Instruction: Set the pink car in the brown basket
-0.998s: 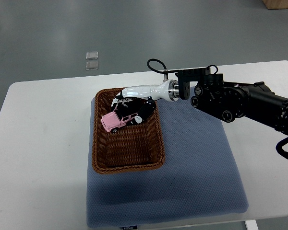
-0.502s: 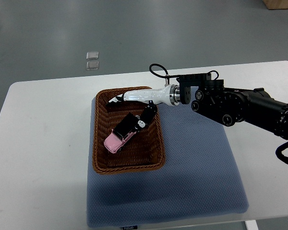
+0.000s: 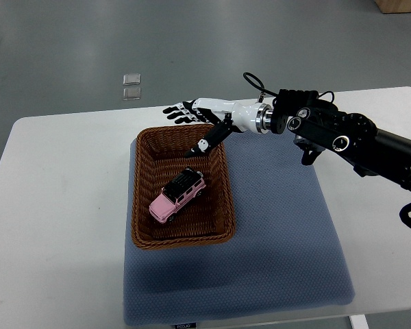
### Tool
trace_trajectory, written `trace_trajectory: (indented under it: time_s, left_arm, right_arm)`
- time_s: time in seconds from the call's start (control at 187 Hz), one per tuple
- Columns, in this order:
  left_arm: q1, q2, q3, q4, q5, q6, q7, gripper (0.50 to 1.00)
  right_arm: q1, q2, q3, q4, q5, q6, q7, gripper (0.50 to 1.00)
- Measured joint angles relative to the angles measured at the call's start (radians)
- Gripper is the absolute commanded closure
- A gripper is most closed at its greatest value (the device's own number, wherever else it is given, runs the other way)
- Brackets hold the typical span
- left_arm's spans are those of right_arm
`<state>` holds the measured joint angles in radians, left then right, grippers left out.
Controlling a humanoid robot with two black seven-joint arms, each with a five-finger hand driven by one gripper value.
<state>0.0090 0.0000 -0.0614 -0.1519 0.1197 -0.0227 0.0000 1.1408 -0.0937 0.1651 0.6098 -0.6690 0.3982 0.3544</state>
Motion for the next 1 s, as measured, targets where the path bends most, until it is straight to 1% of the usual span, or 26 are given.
trace_trajectory:
  time_s: [0.123, 0.309, 0.421, 0.576, 0.758, 0.918, 0.998]
  left_arm:
    - [0.0, 0.0, 0.0, 0.0, 0.0, 0.0, 0.0, 0.5]
    - [0.0, 0.0, 0.0, 0.0, 0.0, 0.0, 0.0, 0.5]
    - [0.0, 0.0, 0.0, 0.0, 0.0, 0.0, 0.0, 0.5]
    - [0.0, 0.0, 0.0, 0.0, 0.0, 0.0, 0.0, 0.5]
    - [0.0, 0.0, 0.0, 0.0, 0.0, -0.001, 0.0, 0.5]
    - [0.0, 0.0, 0.0, 0.0, 0.0, 0.0, 0.0, 0.5]
    - [0.0, 0.0, 0.0, 0.0, 0.0, 0.0, 0.0, 0.5]
  right_arm:
    - [-0.02, -0.006, 0.077, -0.003, 0.112, 0.023, -0.005, 0.589]
    - [-0.102, -0.065, 0.176, -0.013, 0.281, 0.031, -0.018, 0.591]
    - [-0.158, -0.082, 0.213, -0.038, 0.382, 0.031, -0.055, 0.589]
    - [-0.217, -0.089, 0.255, -0.087, 0.494, 0.022, -0.084, 0.589]
    - [-0.234, -0.084, 0.263, -0.145, 0.645, 0.025, -0.139, 0.589]
    - [-0.236, -0.086, 0.263, -0.154, 0.802, 0.024, -0.219, 0.589]
    - [-0.236, -0.085, 0.263, -0.156, 0.848, 0.018, -0.239, 0.589]
